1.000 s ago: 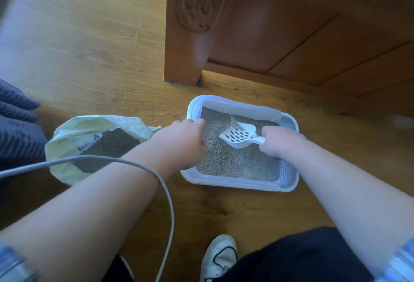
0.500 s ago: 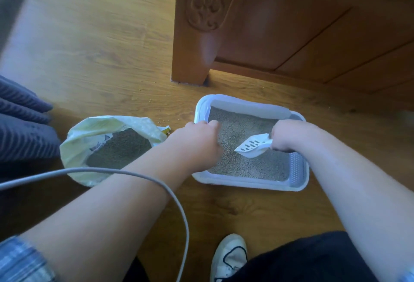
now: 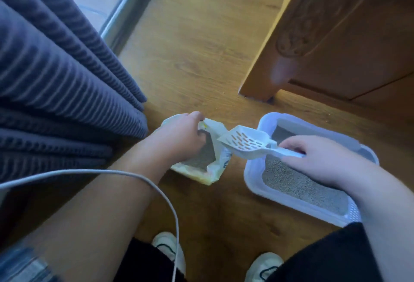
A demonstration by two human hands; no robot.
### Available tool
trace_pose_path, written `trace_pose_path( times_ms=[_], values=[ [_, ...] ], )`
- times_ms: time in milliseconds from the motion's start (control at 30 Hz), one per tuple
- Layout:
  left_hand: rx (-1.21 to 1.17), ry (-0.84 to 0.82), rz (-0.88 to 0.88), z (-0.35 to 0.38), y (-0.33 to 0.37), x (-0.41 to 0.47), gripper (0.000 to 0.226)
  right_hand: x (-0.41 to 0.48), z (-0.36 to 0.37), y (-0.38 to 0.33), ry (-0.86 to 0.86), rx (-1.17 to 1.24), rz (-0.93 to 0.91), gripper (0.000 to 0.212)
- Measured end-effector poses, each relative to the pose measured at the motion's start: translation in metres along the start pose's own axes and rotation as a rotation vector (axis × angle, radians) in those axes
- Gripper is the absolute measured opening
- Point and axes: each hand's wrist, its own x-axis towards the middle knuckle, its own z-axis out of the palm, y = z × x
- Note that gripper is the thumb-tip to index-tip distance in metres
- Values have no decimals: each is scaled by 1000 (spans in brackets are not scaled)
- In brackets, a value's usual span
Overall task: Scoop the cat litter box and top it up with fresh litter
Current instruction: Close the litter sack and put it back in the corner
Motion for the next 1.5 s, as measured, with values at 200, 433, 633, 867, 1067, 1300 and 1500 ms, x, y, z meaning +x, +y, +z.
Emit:
trace_pose_path(
  times_ms=[200,433,633,867,1067,1300,1500],
  values=[
    [10,-113,-227,-2,-60,-34,47,-12,-21,-61,-52,-105,-144,12],
    [16,-210,-273,6,-80,-46,44,38,58,-110,-134,-315,-208,33],
    [-2,-208,-301,4,-80,-64,30,47,59,-118,-85,-242,-151,18],
    [-1,-205,-257,5,-76,-49,37,61,58,-123,-175,-279,-149,28],
    [2,-220,-266,9,-77,-44,36,77,87,-121,-53,-109,-263,46],
    [-23,-172,-389,5,-78,-34,51,95,66,-109,215,240,-203,20],
    [-2,-202,-416,6,-66,-28,38,93,77,-110,44,111,-311,23]
  ],
)
